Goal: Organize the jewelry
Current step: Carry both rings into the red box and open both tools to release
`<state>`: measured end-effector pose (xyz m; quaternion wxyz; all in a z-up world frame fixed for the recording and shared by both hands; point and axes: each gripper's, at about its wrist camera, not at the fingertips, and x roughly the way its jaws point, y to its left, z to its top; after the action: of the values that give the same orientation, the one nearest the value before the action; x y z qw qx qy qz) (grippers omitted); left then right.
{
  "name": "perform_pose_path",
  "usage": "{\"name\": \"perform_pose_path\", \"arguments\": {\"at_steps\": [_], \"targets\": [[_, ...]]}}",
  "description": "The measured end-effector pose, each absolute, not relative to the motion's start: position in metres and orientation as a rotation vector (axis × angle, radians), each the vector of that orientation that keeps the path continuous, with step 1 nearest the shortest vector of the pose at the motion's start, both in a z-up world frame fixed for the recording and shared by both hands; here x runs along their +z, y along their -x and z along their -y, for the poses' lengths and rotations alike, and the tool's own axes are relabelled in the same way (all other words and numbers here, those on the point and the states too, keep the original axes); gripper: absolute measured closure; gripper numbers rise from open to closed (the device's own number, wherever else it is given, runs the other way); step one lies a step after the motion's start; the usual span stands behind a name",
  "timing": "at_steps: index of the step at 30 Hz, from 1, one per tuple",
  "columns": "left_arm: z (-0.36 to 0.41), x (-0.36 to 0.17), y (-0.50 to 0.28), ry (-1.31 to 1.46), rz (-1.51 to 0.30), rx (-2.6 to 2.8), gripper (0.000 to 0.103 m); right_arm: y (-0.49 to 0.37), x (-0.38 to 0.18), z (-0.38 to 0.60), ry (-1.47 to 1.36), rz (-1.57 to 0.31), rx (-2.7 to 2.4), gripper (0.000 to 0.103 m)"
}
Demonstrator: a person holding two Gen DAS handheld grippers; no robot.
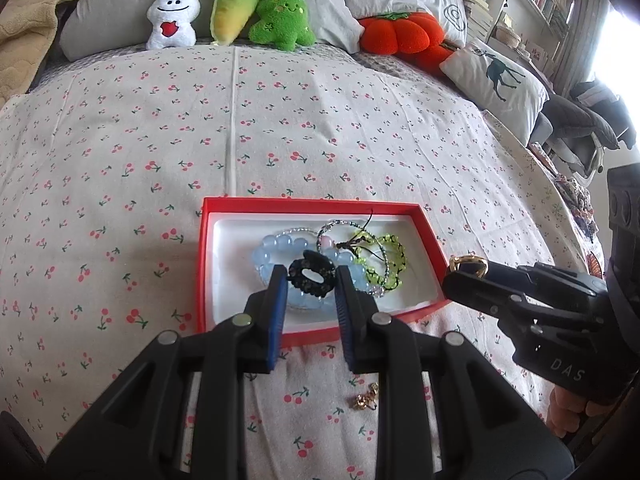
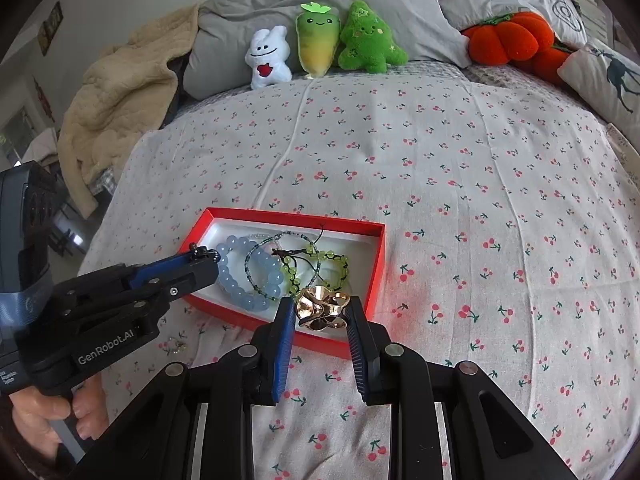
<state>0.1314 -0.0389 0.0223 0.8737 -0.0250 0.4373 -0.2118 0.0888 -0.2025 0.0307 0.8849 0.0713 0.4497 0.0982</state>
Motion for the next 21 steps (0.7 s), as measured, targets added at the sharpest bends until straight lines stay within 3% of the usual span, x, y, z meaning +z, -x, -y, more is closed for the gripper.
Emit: {"name": "perform_pose_path", "arguments": {"at_steps": [15,21], "targets": [[0.040,0.023,-0.133,0.032,-0.904,-0.422,0.073,-0.106,0.022,0.210,-0.148,-0.937,0.218,0.077],[0.025,0.036,-0.118,0.021,-0.890,-0.391,0.054,-0.108,0.021,0.205,-0.143,-0.938,0.217,0.077]]}}
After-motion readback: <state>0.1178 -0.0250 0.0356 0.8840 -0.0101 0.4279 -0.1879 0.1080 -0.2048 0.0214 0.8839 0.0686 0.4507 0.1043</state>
